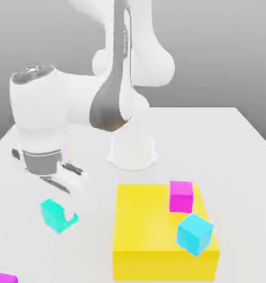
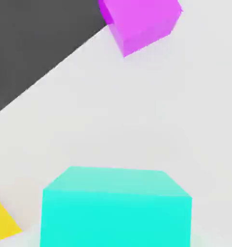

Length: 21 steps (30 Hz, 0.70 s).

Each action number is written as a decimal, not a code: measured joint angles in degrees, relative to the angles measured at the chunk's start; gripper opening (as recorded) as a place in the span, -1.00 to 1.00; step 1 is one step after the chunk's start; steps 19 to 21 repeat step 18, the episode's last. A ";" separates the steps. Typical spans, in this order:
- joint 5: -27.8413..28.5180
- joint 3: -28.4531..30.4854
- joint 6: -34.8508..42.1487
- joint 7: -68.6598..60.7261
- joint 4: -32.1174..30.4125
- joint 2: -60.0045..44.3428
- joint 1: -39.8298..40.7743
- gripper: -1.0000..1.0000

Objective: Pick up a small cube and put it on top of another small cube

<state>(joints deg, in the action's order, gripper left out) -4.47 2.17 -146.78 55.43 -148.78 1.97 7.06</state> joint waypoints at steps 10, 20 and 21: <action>-0.38 -9.88 11.46 -13.87 -7.87 19.49 -15.20 -1.00; 0.13 -11.50 1.65 -14.30 -11.06 12.85 -15.79 1.00; 0.13 -11.50 1.65 -14.30 -11.06 12.85 -15.79 1.00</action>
